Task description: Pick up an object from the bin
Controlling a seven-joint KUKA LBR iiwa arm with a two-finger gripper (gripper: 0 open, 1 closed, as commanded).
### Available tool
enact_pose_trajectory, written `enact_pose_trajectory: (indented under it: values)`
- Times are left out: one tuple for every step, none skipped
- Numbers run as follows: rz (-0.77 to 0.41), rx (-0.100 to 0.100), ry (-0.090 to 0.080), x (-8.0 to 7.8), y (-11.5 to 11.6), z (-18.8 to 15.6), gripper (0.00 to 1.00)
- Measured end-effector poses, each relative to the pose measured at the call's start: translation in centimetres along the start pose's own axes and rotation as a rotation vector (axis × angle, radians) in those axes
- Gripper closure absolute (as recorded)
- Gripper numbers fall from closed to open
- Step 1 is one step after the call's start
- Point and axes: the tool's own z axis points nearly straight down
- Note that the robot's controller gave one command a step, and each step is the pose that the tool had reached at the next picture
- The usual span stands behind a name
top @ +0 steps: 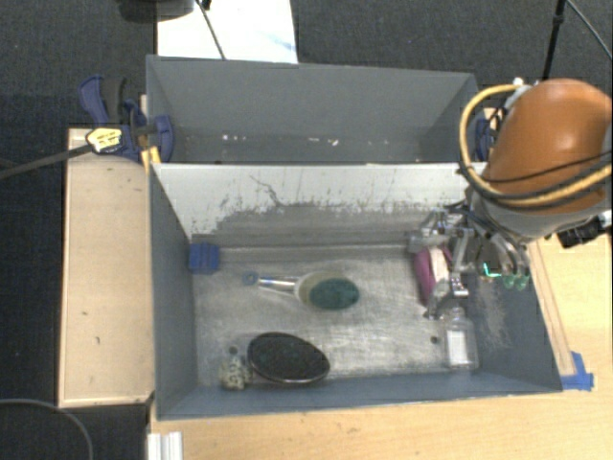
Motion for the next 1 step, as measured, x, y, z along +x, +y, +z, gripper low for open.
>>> enact_pose_trajectory:
  values:
    - [-0.135,0.0,-0.013,-5.61,12.32,17.3,0.0]
